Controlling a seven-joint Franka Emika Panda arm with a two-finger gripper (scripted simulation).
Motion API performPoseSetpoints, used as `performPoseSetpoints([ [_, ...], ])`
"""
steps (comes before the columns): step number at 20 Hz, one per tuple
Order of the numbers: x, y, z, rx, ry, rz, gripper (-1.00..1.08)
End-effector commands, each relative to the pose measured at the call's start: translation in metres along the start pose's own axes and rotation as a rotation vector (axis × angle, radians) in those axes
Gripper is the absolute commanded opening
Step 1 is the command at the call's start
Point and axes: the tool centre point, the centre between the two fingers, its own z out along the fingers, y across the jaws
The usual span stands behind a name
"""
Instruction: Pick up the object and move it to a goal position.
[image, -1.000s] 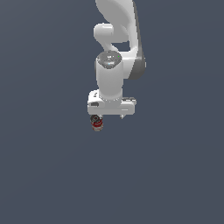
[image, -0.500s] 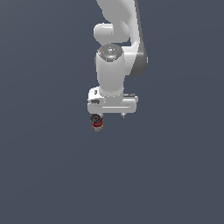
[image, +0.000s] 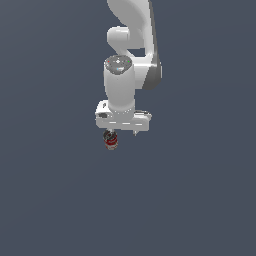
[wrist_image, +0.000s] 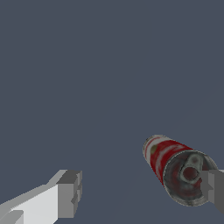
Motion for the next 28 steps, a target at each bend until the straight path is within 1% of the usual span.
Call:
performPoseSetpoints([
  [1,-0.004,0.011,0.006,-0.002,-0.001,0.059,1.0],
  [8,-0.019,0.048,0.027,-0.012,-0.003,0.266,1.0],
  [14,-0.029,0.068,0.037,-0.018,-0.002,0.379,1.0],
  [18,-0.032,0.073,0.04,-0.02,-0.002,0.412,1.0],
  [23,-0.032,0.073,0.041,-0.02,-0.003,0.411,1.0],
  [28,-0.033,0.074,0.056,-0.02,-0.002,0.413,1.0],
])
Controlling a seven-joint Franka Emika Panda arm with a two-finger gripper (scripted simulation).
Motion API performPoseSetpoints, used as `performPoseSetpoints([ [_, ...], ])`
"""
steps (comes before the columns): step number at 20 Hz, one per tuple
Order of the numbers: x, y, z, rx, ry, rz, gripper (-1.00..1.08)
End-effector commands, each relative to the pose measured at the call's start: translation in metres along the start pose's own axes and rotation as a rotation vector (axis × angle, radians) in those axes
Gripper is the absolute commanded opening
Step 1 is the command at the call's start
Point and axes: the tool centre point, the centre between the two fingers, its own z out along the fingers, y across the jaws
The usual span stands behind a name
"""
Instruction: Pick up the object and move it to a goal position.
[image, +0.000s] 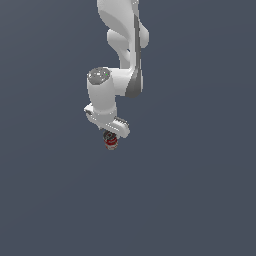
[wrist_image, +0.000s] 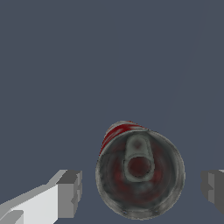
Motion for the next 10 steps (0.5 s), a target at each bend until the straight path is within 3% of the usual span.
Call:
performPoseSetpoints([
  [1,-0.001,0.001,0.011,-0.001,-0.001,0.001,1.0],
  [10,0.0,0.001,0.04,-0.001,-0.001,0.005,1.0],
])
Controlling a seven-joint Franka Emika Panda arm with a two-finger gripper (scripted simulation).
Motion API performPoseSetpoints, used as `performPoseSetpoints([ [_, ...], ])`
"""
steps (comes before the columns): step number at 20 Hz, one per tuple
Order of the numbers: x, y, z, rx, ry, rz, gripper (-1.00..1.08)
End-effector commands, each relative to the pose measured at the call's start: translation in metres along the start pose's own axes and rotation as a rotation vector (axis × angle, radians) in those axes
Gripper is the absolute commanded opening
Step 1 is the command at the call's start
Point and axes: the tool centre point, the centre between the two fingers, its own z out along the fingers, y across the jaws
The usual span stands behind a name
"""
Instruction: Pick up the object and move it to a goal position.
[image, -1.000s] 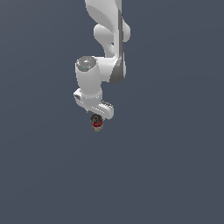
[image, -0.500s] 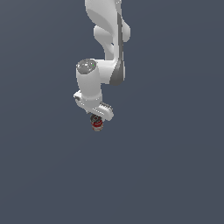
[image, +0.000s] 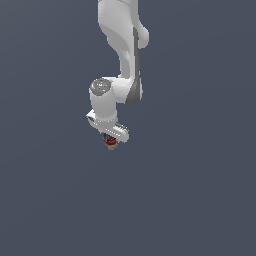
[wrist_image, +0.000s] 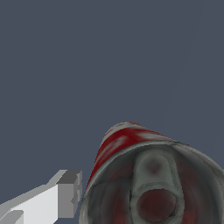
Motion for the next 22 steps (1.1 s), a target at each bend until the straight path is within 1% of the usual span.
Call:
performPoseSetpoints([
  [1,0.001,0.0,0.002,0.001,0.001,0.0,1.0],
  [2,0.001,0.0,0.002,0.001,0.001,0.0,-1.0],
  [15,0.001,0.001,-0.001,0.001,0.001,0.0,-1.0],
  [19,0.003,0.01,-0.012,0.001,0.001,0.0,-1.0],
  [22,0.006,0.023,-0.026,0.002,0.001,0.0,-1.0],
])
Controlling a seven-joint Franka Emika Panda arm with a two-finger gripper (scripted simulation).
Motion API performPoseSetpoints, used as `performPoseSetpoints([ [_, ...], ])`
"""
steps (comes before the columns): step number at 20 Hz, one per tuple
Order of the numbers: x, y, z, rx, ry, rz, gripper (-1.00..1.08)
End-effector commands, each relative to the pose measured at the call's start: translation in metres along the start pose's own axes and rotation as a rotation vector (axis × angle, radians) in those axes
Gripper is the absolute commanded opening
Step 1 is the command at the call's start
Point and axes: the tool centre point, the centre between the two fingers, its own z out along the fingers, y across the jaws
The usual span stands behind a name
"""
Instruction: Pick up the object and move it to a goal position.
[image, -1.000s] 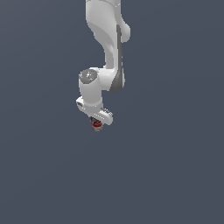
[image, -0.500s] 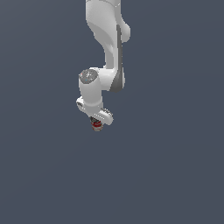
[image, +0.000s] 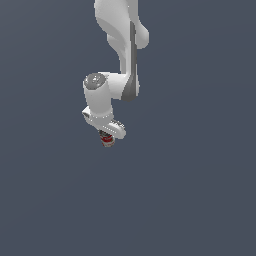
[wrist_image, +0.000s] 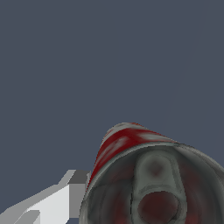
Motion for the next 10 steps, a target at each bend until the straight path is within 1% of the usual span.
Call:
performPoseSetpoints([
  [1,0.004,0.011,-0.015,0.002,0.004,0.001,-1.0],
  [10,0.02,0.068,-0.082,0.002,0.004,0.001,-1.0],
])
